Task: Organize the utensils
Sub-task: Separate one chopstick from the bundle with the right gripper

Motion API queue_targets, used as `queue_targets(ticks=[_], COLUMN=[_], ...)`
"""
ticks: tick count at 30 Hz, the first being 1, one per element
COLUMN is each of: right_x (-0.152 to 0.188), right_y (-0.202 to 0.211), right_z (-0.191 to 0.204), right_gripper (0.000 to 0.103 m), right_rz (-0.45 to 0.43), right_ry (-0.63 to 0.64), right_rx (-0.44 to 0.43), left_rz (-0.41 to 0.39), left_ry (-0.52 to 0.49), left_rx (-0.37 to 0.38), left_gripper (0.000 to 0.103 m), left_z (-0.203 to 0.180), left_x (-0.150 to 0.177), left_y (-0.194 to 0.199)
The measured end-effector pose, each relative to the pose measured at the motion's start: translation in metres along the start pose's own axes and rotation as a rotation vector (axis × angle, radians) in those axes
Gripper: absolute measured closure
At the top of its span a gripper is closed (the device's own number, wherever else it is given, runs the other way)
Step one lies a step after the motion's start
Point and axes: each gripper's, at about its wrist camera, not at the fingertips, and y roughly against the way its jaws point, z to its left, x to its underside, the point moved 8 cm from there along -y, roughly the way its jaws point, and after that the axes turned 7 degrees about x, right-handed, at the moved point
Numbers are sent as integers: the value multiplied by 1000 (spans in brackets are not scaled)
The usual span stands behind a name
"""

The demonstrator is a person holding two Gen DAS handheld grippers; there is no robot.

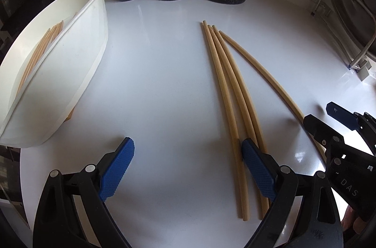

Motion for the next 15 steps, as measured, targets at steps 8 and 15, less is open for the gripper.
queue_targets(ticks=[8, 15], right_x=[-4, -12], right_y=[-4, -6], right_z=[7, 17], right_gripper=[49, 54], right_rz=[-16, -38], right_ry=[53, 114], right_rx=[5, -24], left_rz=[-13, -30], left_ry=[30, -3], left_rx=[-37, -50], left_gripper=[10, 20], left_z=[12, 7], left_x=[-12, -21], left_y=[-3, -3])
